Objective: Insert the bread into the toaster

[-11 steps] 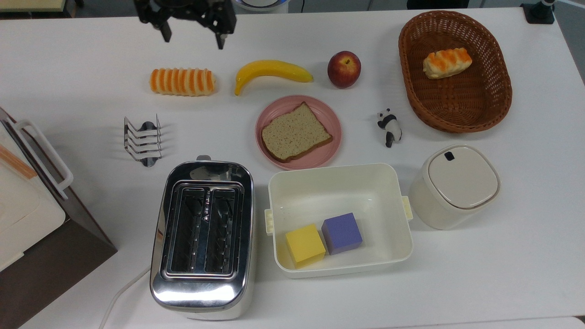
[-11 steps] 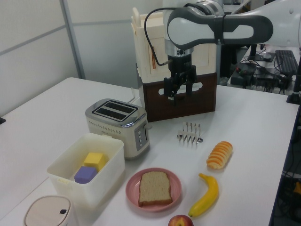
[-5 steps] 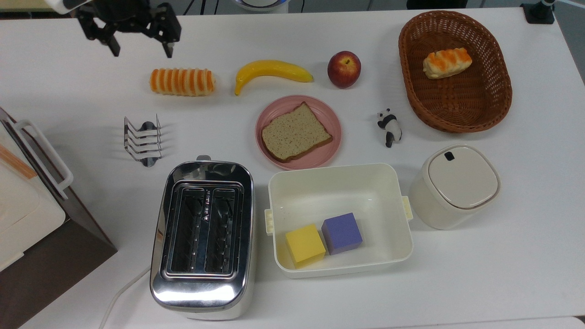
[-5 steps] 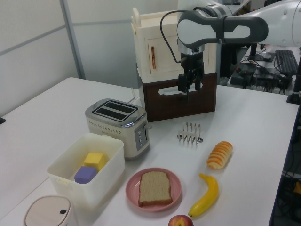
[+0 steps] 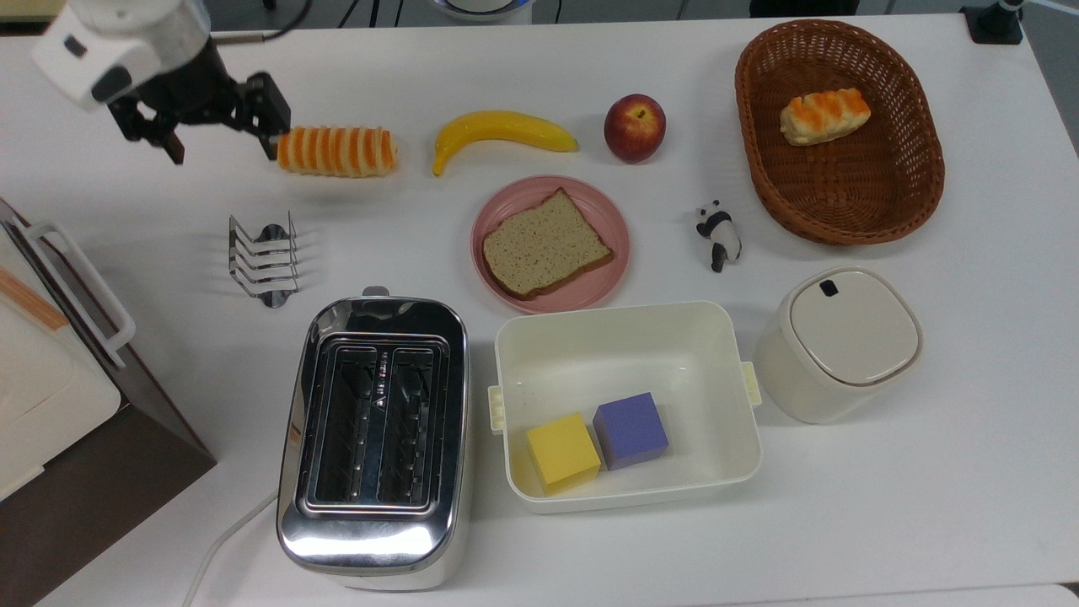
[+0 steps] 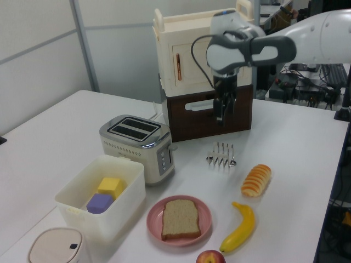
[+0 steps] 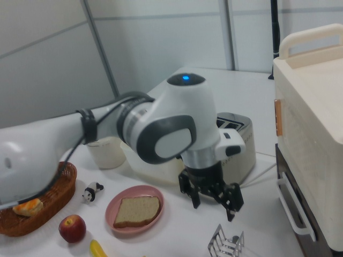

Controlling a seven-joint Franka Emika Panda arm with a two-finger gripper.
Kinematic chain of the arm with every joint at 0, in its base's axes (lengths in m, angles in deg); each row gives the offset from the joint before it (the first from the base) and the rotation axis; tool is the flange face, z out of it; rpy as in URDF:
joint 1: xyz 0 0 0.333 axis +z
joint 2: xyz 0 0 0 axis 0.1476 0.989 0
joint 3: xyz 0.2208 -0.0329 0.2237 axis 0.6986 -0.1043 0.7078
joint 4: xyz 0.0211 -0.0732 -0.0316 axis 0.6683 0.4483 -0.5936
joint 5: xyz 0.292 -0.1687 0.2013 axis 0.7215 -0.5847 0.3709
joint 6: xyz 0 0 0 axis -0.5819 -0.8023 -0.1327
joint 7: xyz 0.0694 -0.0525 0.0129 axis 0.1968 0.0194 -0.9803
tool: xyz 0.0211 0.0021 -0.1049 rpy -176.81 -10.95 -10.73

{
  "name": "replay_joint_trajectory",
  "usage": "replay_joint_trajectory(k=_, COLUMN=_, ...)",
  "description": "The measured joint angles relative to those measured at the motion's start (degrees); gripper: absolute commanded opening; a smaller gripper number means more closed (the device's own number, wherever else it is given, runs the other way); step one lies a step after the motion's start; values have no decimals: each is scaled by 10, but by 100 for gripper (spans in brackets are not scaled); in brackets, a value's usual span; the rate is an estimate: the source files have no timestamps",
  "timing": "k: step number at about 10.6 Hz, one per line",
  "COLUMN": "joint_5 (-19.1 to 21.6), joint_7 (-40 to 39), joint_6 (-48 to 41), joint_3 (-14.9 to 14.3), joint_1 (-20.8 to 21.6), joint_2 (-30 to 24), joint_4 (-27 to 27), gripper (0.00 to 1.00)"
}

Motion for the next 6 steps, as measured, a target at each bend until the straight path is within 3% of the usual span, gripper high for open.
replay_joint_trajectory(k=1, joint_5=-7, joint_7=-1, joint_6=12, joint_3=0, joint_1=0, joint_2=17, joint_4=0, gripper=85)
replay_joint_trajectory(k=3, joint_5=-20, joint_7=-1, joint_6=33, joint_3=1, joint_1=1, joint_2=44, joint_4=2, gripper=77)
replay_joint_trajectory(k=5, joint_5=-24, joint_7=-1, joint_6=57, joint_3=3, joint_1=2, joint_2=62, joint_4=9, gripper=56)
replay_joint_trajectory(k=6, joint_5=-29, joint_7=-1, joint_6=63, joint_3=4, joint_1=3, joint_2=68, joint_4=11, gripper=56)
